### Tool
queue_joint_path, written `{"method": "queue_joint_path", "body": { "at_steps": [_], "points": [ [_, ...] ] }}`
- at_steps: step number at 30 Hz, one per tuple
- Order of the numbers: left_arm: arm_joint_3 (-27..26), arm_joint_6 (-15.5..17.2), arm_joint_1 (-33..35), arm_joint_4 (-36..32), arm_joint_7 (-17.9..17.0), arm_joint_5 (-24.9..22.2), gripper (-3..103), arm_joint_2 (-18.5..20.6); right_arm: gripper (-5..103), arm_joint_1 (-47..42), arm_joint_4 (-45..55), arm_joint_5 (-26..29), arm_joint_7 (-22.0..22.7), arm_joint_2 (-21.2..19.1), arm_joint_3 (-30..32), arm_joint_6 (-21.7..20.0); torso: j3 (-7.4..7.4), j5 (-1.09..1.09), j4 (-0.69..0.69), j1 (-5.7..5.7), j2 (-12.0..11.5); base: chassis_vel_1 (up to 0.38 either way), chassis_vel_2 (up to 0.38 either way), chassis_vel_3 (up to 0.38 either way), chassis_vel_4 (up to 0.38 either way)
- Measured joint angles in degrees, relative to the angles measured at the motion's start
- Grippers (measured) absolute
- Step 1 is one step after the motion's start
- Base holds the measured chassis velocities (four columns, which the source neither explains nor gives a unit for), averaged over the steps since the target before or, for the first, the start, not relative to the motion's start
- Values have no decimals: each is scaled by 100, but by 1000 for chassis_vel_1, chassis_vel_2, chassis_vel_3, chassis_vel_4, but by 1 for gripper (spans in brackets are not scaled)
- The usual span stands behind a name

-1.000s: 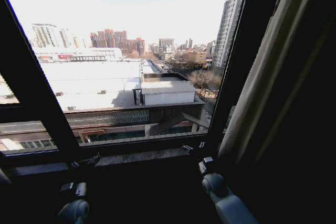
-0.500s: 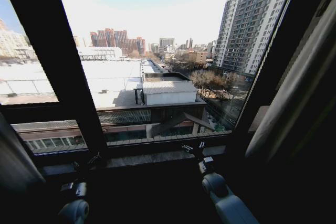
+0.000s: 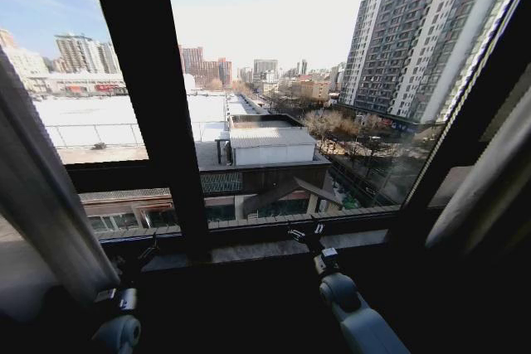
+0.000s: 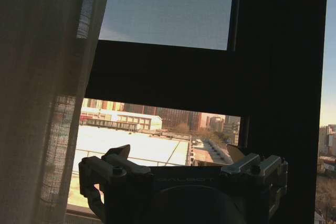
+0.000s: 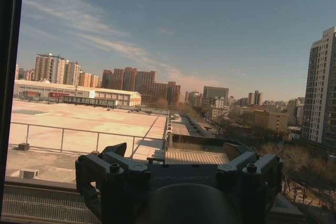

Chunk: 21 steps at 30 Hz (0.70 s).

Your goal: Open the curtains by pulling them apart, changing their state from closed to fully open.

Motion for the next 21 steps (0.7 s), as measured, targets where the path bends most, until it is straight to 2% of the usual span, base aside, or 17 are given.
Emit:
{"method": "queue_joint_path", "body": {
  "at_steps": [3,5,9,17,21],
  "points": [
    [0,0,0,0,0,0,100,0,100,0,0,0,0,0,0,0,0,3,1,0,0,344,317,-325,-334],
    [-1,0,0,0,0,0,100,0,100,0,0,0,0,1,0,0,0,-2,2,0,0,230,267,-279,-272],
    [-4,0,0,0,-2,0,100,1,100,0,0,0,-1,1,-1,0,0,-3,4,1,0,149,153,-132,-194],
    [3,0,0,0,2,0,100,-1,100,0,0,0,2,-3,3,-1,0,4,-3,0,0,0,-7,0,0],
    [2,0,0,0,2,0,100,-2,100,0,0,0,2,-3,3,-1,0,3,0,-1,0,-29,-50,20,39]
  ]
}}
